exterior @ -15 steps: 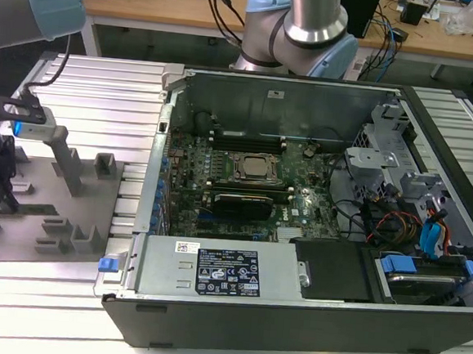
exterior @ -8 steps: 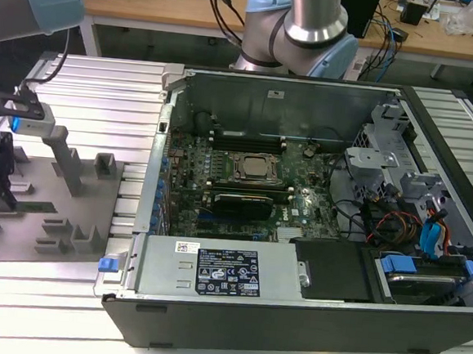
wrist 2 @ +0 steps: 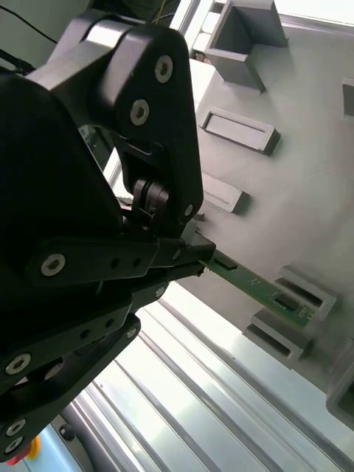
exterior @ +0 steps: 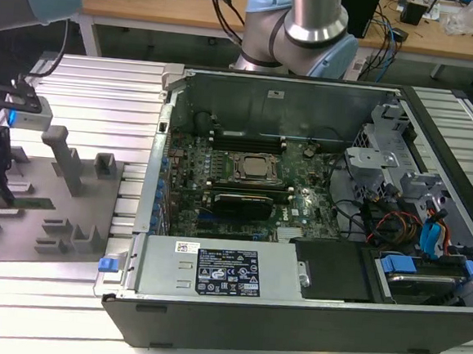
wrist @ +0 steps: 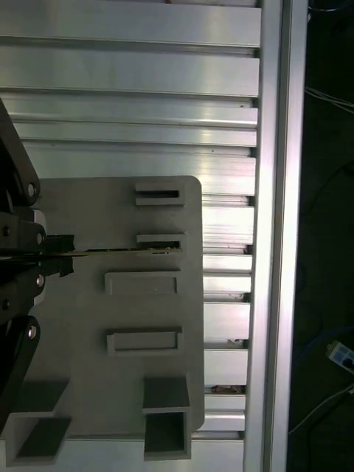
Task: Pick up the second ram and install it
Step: 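Pick up the second ram and move it above second insertion slot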
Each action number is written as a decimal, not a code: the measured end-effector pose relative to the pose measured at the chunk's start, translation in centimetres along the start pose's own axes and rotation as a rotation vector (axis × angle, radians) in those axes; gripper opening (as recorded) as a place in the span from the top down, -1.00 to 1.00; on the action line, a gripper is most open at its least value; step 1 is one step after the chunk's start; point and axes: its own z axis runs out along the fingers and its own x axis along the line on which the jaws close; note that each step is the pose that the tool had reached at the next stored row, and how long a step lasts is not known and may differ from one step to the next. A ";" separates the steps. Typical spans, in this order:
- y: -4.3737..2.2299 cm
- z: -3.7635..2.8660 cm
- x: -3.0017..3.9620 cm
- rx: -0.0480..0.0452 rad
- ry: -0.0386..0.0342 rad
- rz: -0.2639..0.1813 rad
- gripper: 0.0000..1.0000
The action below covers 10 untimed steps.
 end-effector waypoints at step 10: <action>0.06 -1.33 -0.06 0.0000 0.0001 0.000 0.73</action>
